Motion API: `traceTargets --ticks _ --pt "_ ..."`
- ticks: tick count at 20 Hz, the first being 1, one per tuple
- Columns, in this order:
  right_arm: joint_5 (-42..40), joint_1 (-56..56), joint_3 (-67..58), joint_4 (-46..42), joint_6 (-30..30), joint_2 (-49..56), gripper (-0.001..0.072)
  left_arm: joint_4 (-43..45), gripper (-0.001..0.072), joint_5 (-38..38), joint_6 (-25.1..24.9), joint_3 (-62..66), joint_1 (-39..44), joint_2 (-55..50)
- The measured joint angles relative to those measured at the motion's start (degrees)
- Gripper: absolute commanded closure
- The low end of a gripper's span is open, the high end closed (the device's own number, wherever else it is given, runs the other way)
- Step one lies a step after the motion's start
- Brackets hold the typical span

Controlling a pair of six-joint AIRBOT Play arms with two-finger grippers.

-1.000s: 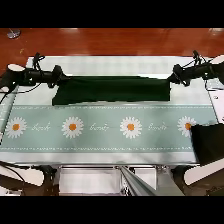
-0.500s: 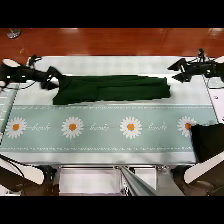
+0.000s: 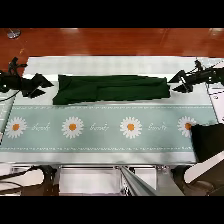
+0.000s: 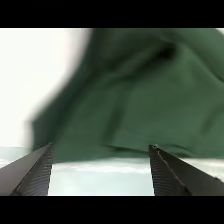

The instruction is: Fold the shirts.

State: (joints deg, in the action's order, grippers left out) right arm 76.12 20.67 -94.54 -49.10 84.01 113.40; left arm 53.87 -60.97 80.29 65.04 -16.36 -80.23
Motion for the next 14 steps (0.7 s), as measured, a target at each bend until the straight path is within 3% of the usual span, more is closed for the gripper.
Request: traceTargets --ticks 2,3,4,5,6,9,14 --pt "0.7 -2.2 0.2 1.7 0.2 1.2 0.0105 -2.3 0.0008 1.4 -1.8 -2.1 3.7 2.8" --pt "1.0 -3.3 0.2 1.8 0.3 1.5 0.0303 -3.2 0.0009 2.0 -2.4 -2.7 5.7 3.5" --pt "0.7 -4.3 0.0 1.3 0.2 2.0 0.0587 -3.9 0.0056 2.5 -2.8 -3.1 7.7 4.0" --pt "0.8 -5.2 -0.2 0.6 0.4 2.4 0.0689 -4.3 0.0442 2.6 -3.1 -3.5 9.7 4.3" --pt "1.2 -5.7 -0.9 0.3 0.3 2.2 0.069 -4.8 0.0685 3.0 -3.4 -3.8 11.6 4.5" --pt "2.7 -6.5 -2.1 -0.1 -0.2 -1.1 0.069 -6.5 0.0685 4.2 -5.2 -4.0 16.1 4.8" --pt "5.2 -6.6 5.3 -10.9 -0.9 -17.3 0.069 -10.4 0.0686 8.9 -8.4 -3.1 26.0 4.8"
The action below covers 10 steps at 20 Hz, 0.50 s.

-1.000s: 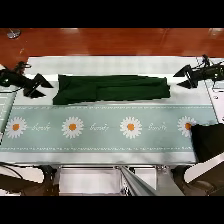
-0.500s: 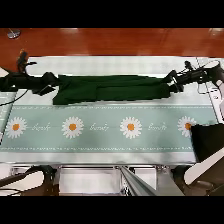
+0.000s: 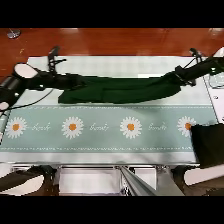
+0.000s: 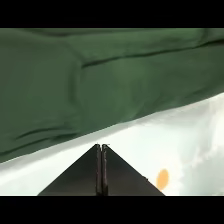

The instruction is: Fold the shirts.

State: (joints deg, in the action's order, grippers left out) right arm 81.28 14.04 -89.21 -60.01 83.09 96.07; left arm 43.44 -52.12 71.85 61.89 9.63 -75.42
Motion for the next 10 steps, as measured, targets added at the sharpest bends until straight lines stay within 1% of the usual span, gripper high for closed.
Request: traceTargets --ticks 3,6,9,10 --pt "-1.3 0.3 11.0 -3.2 -0.6 -15.7 0.069 -0.7 0.0687 6.5 -0.4 0.5 8.8 -1.1" --pt "-2.0 0.3 21.1 -5.1 0.6 -30.5 0.069 0.1 0.0687 12.2 3.3 3.6 17.6 -5.9" --pt "-1.6 0.4 28.3 -6.0 2.6 -42.0 0.0689 0.7 0.0687 14.2 6.5 11.1 24.8 -14.2" --pt "-1.3 0.4 29.6 -6.1 3.2 -44.6 0.069 0.7 0.0687 13.5 7.6 14.2 26.7 -17.3"
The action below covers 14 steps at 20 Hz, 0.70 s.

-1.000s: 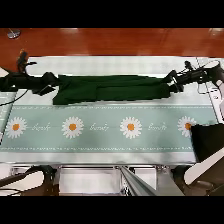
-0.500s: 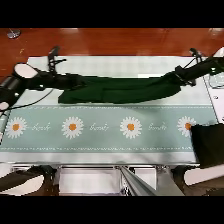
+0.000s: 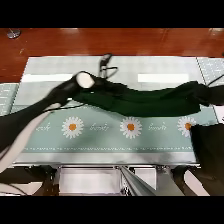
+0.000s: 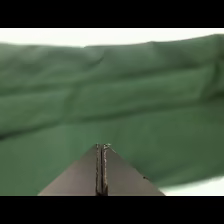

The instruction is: Fold the shirts.

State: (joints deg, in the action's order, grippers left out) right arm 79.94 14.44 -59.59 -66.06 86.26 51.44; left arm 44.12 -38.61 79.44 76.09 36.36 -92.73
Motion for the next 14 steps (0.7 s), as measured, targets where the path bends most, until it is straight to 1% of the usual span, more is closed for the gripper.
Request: traceTargets --ticks 4,7,9,11,12,14 --pt "0.8 0.0 2.6 -0.4 1.7 -6.2 0.0689 -1.4 0.0687 -3.0 4.2 11.8 7.5 -12.6" --pt "0.9 0.0 3.3 -0.2 2.3 -7.6 0.069 -6.9 0.0686 -3.8 5.5 16.5 12.8 -19.0" --pt "1.1 0.0 3.5 -0.2 2.5 -8.0 0.0689 -9.5 0.0686 -5.2 5.7 18.1 15.9 -21.5" --pt "1.1 0.0 3.6 -0.1 2.7 -8.2 0.0689 -11.1 0.0686 -6.7 5.6 19.1 17.3 -22.7" --pt "1.1 0.0 3.6 0.0 2.8 -8.3 0.0689 -11.5 0.0686 -6.9 5.4 19.7 17.1 -23.0" --pt "1.2 -0.3 3.6 0.3 2.8 -8.4 0.069 -12.2 0.0687 -9.8 4.9 20.9 14.7 -22.7"
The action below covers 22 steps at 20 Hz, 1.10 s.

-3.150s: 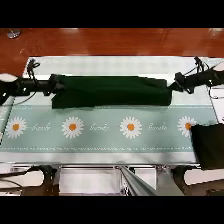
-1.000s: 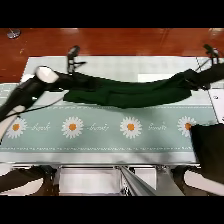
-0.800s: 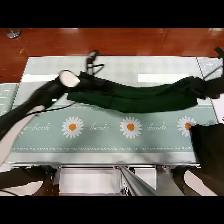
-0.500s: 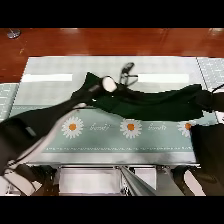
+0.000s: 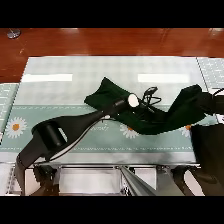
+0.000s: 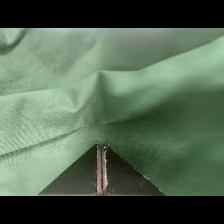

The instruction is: Fold the shirts.

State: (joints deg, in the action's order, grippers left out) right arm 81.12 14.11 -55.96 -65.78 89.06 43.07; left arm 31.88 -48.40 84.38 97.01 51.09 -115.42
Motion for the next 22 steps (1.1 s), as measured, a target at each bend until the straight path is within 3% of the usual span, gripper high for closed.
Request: traceTargets --ticks 6,12,16,22 --pt "-3.1 -7.5 -1.3 0.5 1.7 3.3 0.0689 1.5 0.0687 -8.7 -1.0 1.2 -15.8 9.0" --pt "-8.7 -21.3 -12.3 2.7 3.6 19.5 0.0689 24.3 0.0686 -21.4 1.6 -3.3 -34.5 27.3" --pt "-11.8 -30.3 -25.3 3.7 4.4 35.5 0.0689 30.5 0.0685 -18.8 2.1 -18.8 -42.9 47.0" --pt "-13.8 -37.3 -43.9 8.1 7.2 58.0 0.069 32.0 0.0685 -12.4 2.0 -47.7 -45.1 74.7"
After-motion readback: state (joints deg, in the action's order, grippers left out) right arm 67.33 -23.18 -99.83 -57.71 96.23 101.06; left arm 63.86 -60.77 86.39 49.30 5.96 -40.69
